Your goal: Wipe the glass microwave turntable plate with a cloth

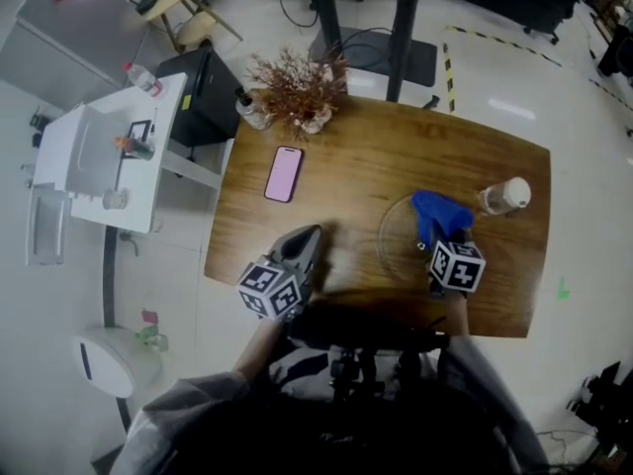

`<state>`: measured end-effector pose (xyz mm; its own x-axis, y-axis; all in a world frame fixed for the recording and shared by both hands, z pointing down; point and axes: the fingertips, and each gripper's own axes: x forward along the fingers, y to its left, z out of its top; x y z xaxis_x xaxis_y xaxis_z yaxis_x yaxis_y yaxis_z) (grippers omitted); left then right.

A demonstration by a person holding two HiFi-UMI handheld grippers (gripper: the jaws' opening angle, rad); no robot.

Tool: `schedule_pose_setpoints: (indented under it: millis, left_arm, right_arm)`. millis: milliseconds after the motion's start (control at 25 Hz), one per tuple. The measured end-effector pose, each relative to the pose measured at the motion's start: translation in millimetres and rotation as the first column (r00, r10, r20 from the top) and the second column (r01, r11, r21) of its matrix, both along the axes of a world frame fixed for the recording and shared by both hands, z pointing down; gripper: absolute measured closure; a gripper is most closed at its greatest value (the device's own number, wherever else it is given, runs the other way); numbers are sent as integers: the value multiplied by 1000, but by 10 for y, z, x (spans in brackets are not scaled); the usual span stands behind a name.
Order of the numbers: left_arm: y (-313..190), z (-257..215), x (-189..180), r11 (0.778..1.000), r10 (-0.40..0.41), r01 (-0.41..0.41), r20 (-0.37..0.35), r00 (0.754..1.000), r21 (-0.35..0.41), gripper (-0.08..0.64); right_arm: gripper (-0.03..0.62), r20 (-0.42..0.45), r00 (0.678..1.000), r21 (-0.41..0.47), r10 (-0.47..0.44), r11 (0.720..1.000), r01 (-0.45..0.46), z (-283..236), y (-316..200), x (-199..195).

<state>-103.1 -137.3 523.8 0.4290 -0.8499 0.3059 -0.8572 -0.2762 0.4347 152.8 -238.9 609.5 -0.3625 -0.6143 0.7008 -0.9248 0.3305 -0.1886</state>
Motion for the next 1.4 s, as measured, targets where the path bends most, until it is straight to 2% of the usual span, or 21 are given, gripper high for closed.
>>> schedule_pose_setpoints:
  millis: [320, 400, 520, 680, 800, 920, 1040, 1200, 1400]
  left_arm:
    - [-175, 33, 383, 995, 102, -102, -20, 995, 3, 563]
    - [-209, 35, 447, 993, 122, -122, -27, 992, 7, 563]
    - [-231, 29, 485, 990, 139, -139, -31, 990, 8, 563]
    - [-222, 30, 477, 990, 144, -144, -36, 989, 10, 563]
    - [-194, 19, 421, 990, 138, -137, -36, 990, 15, 563]
    - [-150, -12, 320, 993, 115, -114, -33, 993, 20, 563]
    - [-95, -50, 211, 996, 87, -86, -27, 996, 28, 563]
    - [3, -52, 89, 997, 72, -72, -1, 997, 26, 563]
    - [47, -18, 32, 997, 73, -73, -2, 997, 19, 563]
  right_arm:
    - [500, -46, 985, -14, 166, 986, -167, 50, 257, 913]
    - [500, -62, 979, -11, 193, 981, -194, 14, 334, 1053]
    - [500, -115, 976, 5, 187, 982, -188, -63, 415, 1105]
    - [500, -104, 986, 48, 131, 991, -126, -235, 399, 793]
    - [500, -92, 996, 72, 12, 997, -5, -296, 333, 324]
    - [500, -112, 986, 76, -120, 989, 129, -250, 302, -166]
    - [500, -128, 970, 67, -205, 974, 215, -183, 311, -536]
    - [500, -150, 959, 35, -241, 968, 249, -40, 337, -721]
    - [500, -142, 975, 30, -173, 983, 179, -26, 344, -513]
